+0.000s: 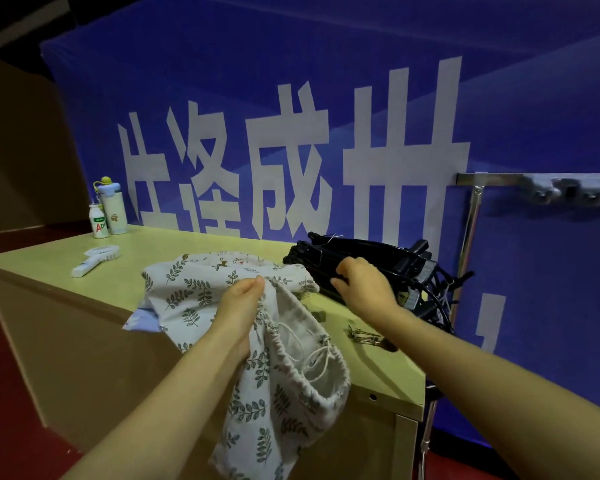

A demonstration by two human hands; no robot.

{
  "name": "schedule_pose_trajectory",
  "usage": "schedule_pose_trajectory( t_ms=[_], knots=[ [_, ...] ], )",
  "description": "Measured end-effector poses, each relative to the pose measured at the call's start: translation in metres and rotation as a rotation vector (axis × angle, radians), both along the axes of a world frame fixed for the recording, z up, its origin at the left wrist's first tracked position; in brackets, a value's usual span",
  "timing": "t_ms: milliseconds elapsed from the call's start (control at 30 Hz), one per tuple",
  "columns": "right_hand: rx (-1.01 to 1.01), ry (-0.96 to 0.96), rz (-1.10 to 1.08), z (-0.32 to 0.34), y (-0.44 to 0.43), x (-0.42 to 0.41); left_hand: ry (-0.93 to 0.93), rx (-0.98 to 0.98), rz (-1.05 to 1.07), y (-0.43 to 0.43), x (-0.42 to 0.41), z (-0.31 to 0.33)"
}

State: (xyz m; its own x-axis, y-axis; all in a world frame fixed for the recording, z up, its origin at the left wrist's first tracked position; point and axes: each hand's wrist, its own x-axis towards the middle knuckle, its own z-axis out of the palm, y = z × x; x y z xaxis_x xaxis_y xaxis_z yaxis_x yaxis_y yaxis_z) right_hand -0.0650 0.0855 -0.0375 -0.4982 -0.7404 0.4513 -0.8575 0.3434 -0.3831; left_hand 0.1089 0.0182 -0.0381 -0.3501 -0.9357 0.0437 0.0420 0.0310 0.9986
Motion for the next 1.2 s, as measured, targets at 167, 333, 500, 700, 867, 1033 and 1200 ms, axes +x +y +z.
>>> schedule_pose_trajectory(
  t_ms=[167,333,500,700,867,1033,1200],
  knots=[
    [0.435,0.171,-0.105,-0.014,-0.008,-0.033,-0.022,-0.001,0.005,-0.004,-0.006,0.002],
    [0.482,0.131,-0.136,-0.022,-0.017,-0.045,-0.038,0.014,-0.017,-0.011,-0.011,-0.001],
    [0.509,0.061,-0.158,-0.029,-0.019,-0.06,-0.071,0.019,-0.037,-0.017,-0.014,-0.004],
    [0.474,-0.018,-0.093,-0.023,-0.018,-0.07,-0.026,0.052,-0.022,-0.021,-0.016,-0.002],
    [0.437,-0.006,-0.054,-0.01,-0.013,-0.073,-0.012,0.068,-0.007,-0.021,-0.017,-0.002],
    [0.358,0.047,-0.041,0.004,-0.004,-0.071,-0.023,0.086,0.005,-0.018,-0.017,0.001],
    [0.261,0.125,-0.081,0.02,0.012,-0.067,-0.002,0.039,0.026,-0.016,-0.014,0.008]
  ],
)
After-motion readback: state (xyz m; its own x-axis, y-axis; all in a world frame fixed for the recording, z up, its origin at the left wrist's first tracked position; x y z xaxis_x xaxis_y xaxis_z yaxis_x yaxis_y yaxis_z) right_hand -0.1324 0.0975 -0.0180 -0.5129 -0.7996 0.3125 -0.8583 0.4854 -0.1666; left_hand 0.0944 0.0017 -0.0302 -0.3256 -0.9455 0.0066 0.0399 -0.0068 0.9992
